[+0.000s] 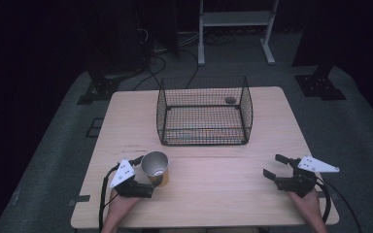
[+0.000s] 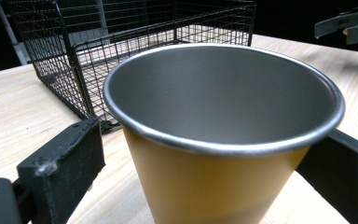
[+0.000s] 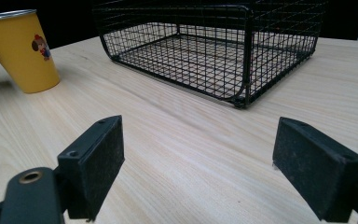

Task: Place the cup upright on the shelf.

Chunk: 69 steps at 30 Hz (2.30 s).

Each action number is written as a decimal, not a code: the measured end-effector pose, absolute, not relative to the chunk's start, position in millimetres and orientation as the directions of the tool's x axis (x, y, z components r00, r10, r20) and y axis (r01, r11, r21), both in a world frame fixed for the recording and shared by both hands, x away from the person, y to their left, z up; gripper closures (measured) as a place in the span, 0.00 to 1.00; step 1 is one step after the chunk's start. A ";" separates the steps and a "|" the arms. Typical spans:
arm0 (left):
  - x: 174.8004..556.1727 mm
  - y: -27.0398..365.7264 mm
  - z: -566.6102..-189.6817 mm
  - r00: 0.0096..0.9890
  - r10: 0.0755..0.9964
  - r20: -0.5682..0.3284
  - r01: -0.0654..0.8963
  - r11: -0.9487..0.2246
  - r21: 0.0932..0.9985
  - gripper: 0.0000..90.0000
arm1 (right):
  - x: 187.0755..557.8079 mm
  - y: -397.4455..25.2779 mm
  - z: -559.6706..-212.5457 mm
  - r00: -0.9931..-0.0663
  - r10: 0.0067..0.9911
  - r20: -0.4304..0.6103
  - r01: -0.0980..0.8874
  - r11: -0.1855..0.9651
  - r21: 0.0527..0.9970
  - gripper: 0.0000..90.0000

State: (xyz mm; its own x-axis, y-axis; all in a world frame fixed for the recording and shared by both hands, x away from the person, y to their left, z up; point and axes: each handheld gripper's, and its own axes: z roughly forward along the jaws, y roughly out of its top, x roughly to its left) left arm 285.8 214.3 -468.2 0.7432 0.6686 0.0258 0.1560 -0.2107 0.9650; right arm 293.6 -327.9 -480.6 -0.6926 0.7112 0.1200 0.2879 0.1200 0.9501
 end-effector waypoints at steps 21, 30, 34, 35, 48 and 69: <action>287.2 211.6 -463.8 0.766 0.643 0.028 0.152 -0.222 0.963 0.16 | 293.4 -327.5 -480.5 -0.693 0.711 0.119 0.287 0.122 0.950 0.17; 288.9 208.2 -450.9 0.776 0.630 0.007 0.133 -0.175 0.976 0.16 | 293.5 -327.6 -480.5 -0.693 0.711 0.120 0.288 0.120 0.950 0.17; 293.6 201.2 -440.3 0.789 0.614 0.008 0.125 -0.173 0.977 0.16 | 293.6 -327.6 -480.6 -0.694 0.709 0.122 0.289 0.119 0.950 0.17; 294.8 200.2 -438.6 0.792 0.610 0.002 0.126 -0.167 0.978 0.16 | 293.7 -327.6 -480.5 -0.695 0.709 0.122 0.289 0.120 0.950 0.17; 310.0 178.4 -419.4 0.821 0.571 0.003 0.110 -0.164 0.980 0.16 | 293.9 -327.5 -480.5 -0.694 0.710 0.123 0.290 0.120 0.949 0.17; 335.8 143.1 -389.6 0.851 0.524 0.018 0.089 -0.178 0.980 0.16 | 293.8 -327.4 -480.5 -0.695 0.709 0.122 0.289 0.120 0.950 0.17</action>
